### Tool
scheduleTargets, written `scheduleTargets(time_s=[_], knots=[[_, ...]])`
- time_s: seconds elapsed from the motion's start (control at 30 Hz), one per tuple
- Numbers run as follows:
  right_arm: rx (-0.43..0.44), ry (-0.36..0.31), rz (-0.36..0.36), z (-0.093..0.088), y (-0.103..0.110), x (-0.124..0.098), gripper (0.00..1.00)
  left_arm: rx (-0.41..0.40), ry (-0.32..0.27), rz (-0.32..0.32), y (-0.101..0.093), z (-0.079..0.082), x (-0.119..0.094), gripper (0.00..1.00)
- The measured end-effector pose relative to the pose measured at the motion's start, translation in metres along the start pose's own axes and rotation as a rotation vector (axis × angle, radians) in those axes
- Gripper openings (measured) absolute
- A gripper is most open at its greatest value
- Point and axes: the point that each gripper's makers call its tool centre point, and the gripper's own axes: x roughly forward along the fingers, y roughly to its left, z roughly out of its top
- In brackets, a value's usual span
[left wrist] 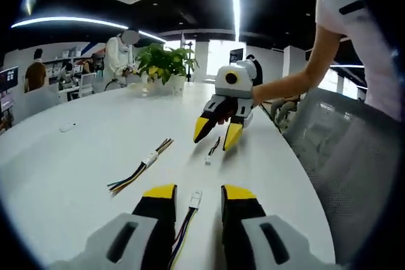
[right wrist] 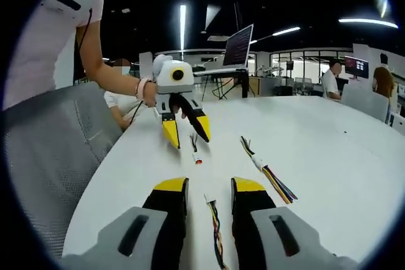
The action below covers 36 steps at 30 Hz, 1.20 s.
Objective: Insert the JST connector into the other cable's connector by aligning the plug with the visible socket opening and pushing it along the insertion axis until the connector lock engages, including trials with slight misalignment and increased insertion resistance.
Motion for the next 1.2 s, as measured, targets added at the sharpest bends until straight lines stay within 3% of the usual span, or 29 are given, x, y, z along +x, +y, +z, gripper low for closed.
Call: scheduleTargets(time_s=[0.2,0.57,0.93,1.2], knots=[[0.021,0.017,0.003,-0.010,-0.001,0.002,0.21,0.002,0.021,-0.022,-0.005,-0.012,0.002,0.21],[0.016,0.039,0.015,-0.022,-0.001,0.003,0.18,-0.022,0.029,-0.030,-0.002,-0.019,0.007,0.16],[-0.003,0.020,0.020,-0.024,-0.004,0.005,0.09,0.009,0.005,-0.033,0.003,-0.020,0.009,0.11],[-0.022,0.012,0.011,-0.027,-0.009,0.004,0.04,0.021,-0.010,-0.007,0.012,-0.022,0.008,0.02]])
